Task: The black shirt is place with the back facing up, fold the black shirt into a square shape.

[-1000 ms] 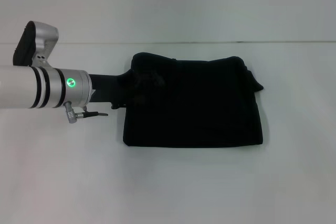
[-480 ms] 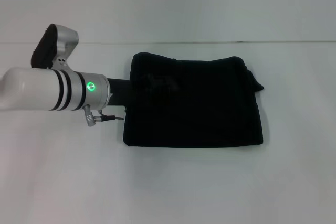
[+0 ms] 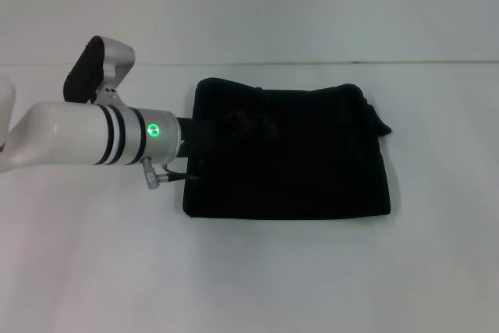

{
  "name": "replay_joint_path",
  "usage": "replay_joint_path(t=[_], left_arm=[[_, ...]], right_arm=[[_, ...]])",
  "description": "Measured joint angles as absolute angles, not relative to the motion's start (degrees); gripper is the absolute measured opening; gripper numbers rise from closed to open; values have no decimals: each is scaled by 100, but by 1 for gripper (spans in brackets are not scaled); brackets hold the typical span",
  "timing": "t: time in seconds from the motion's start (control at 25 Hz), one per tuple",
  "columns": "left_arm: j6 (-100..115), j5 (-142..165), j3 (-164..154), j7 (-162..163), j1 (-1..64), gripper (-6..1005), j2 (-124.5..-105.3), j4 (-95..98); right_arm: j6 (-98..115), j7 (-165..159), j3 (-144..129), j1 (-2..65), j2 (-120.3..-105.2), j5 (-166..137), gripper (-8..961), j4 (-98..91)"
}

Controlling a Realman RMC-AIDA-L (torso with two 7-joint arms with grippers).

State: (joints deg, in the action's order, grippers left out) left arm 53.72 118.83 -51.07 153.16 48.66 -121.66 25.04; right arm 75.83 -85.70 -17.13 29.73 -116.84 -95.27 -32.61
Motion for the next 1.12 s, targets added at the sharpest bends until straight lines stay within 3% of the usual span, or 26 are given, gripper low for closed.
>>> replay_joint_path(t=[0.32,0.56,0.76,0.88,1.12], left_arm=[[5685,11451,-4847,15147,5144,733,-12195,2364],[7759,10018,-4008,14069,4969,733,-11906,2233],[7410,10046,-3934,14180,4487,732,-11801,2249],[7306,10211,-3967,14195,4352,732,-11679,2246],[7525,11266,-3931,14336,4108,732,-11495,2736]], right_arm=[[7600,-8600,-1713,2939,-11689,-9515,593,-3261],[7585,-8602,-1696,2926,-11667,-9500,593,-3261],[7583,-8668,-1866,2980,-11646,-9615,593,-3267],[7573,-9142,-2300,3040,-11513,-9884,592,-3307],[7523,-11765,-3250,3498,-11008,-11187,592,-3327]])
